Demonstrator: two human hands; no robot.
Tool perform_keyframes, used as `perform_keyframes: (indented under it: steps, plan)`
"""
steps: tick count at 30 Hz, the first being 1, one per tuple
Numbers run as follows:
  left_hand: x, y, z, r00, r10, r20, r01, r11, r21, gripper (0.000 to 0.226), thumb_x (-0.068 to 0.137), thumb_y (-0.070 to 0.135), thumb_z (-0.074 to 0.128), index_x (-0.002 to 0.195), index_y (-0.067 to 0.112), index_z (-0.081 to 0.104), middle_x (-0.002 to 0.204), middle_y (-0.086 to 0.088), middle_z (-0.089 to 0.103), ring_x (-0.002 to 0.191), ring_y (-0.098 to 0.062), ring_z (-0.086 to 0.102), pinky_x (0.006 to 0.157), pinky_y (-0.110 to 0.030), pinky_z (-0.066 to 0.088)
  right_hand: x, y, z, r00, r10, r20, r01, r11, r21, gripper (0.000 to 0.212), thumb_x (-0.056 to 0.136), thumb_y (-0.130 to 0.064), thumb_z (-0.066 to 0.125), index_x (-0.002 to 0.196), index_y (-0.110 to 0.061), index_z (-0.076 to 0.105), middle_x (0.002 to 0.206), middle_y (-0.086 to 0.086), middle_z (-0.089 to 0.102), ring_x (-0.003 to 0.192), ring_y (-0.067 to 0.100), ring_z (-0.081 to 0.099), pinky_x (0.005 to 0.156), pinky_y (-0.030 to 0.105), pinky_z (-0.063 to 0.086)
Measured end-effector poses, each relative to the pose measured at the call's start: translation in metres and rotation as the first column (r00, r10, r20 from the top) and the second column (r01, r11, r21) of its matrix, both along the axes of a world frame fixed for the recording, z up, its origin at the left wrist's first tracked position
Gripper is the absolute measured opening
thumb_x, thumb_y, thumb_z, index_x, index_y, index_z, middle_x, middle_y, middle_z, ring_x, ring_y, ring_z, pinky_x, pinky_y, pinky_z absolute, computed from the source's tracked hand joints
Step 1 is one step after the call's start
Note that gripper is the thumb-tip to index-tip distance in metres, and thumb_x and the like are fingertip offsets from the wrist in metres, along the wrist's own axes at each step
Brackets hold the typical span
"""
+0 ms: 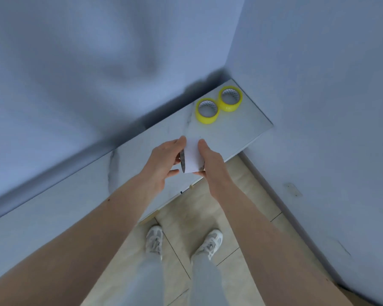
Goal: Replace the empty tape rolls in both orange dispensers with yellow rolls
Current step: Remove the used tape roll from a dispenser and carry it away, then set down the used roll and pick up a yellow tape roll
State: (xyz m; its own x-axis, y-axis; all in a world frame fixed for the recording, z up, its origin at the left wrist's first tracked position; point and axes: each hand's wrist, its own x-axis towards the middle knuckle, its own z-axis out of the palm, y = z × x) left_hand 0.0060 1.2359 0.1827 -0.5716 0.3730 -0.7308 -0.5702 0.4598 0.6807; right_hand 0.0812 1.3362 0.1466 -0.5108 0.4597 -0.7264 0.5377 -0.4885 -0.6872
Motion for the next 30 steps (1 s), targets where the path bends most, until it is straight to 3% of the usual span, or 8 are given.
perform_keyframes:
  steps: [7,13,15,19,21,23,27,30]
  plan:
    - [0.002,0.058,-0.025,0.980,0.181,0.086,-0.186,0.982,0.043,0.040,0.094,0.049,0.057,0.121,0.021,0.065,0.122,-0.003,0.070,0.113,-0.023,0.066,0.101,-0.046,0.052,-0.008,0.069,-0.001,0.983,0.180,-0.034,-0.176,0.980,0.091,0.027,0.099,-0.043,0.050,0.086,-0.024,0.065,0.096,0.000,0.067,0.099,0.024,0.064,0.098,0.043,0.053]
    - [-0.022,0.095,-0.044,0.955,0.263,0.134,-0.270,0.962,0.037,0.047,0.093,0.053,0.059,0.123,0.017,0.066,0.119,-0.004,0.071,0.104,-0.025,0.071,0.096,-0.043,0.056,-0.032,0.108,-0.021,0.918,0.390,-0.070,-0.354,0.887,0.297,0.033,0.096,-0.034,0.060,0.096,-0.002,0.069,0.083,0.002,0.063,0.076,0.014,0.056,0.070,0.026,0.045]
    - [-0.033,0.105,-0.049,0.948,0.292,0.127,-0.295,0.956,-0.001,0.046,0.091,0.053,0.061,0.118,0.016,0.067,0.112,-0.004,0.072,0.101,-0.024,0.071,0.092,-0.042,0.058,-0.045,0.116,-0.032,0.879,0.471,-0.078,-0.410,0.828,0.383,0.033,0.091,-0.038,0.065,0.095,-0.006,0.070,0.083,0.004,0.067,0.072,0.010,0.059,0.066,0.025,0.048]
    - [-0.058,0.118,-0.061,0.938,0.334,0.092,-0.327,0.941,-0.083,0.036,0.089,0.045,0.070,0.103,0.012,0.069,0.097,-0.006,0.072,0.093,-0.024,0.070,0.087,-0.041,0.060,-0.071,0.132,-0.058,0.795,0.607,-0.002,-0.520,0.684,0.511,0.030,0.077,-0.050,0.073,0.099,-0.031,0.070,0.098,-0.008,0.069,0.097,0.009,0.065,0.084,0.033,0.055]
    - [-0.069,0.120,-0.068,0.936,0.341,0.088,-0.329,0.936,-0.129,0.035,0.088,0.036,0.073,0.108,0.008,0.069,0.098,-0.008,0.072,0.097,-0.025,0.070,0.088,-0.040,0.059,-0.082,0.142,-0.062,0.768,0.640,-0.021,-0.532,0.656,0.536,0.028,0.075,-0.043,0.080,0.099,-0.036,0.067,0.098,-0.016,0.066,0.099,0.000,0.061,0.085,0.020,0.049]
    - [-0.081,0.123,-0.077,0.927,0.366,0.083,-0.346,0.920,-0.185,0.032,0.090,0.026,0.073,0.113,0.004,0.068,0.102,-0.010,0.072,0.099,-0.025,0.069,0.085,-0.039,0.060,-0.094,0.150,-0.068,0.742,0.670,-0.007,-0.557,0.623,0.550,0.037,0.072,-0.038,0.085,0.100,-0.035,0.061,0.099,-0.018,0.062,0.098,0.000,0.058,0.081,0.014,0.044]
    - [-0.099,0.132,-0.105,0.879,0.475,0.045,-0.457,0.866,-0.205,0.025,0.094,0.011,0.066,0.117,0.000,0.066,0.101,-0.012,0.069,0.099,-0.026,0.069,0.085,-0.039,0.060,-0.119,0.161,-0.093,0.752,0.657,0.042,-0.569,0.616,0.545,0.073,0.064,-0.040,0.090,0.125,-0.020,0.055,0.121,-0.004,0.058,0.112,0.012,0.055,0.094,0.028,0.048]
    - [-0.107,0.139,-0.131,0.842,0.540,0.007,-0.528,0.826,-0.198,0.036,0.093,0.012,0.067,0.128,0.002,0.062,0.117,-0.014,0.067,0.104,-0.027,0.067,0.087,-0.037,0.060,-0.135,0.172,-0.112,0.753,0.653,0.088,-0.598,0.621,0.506,0.084,0.061,-0.041,0.090,0.133,-0.017,0.053,0.126,-0.003,0.058,0.115,0.012,0.056,0.098,0.030,0.050]
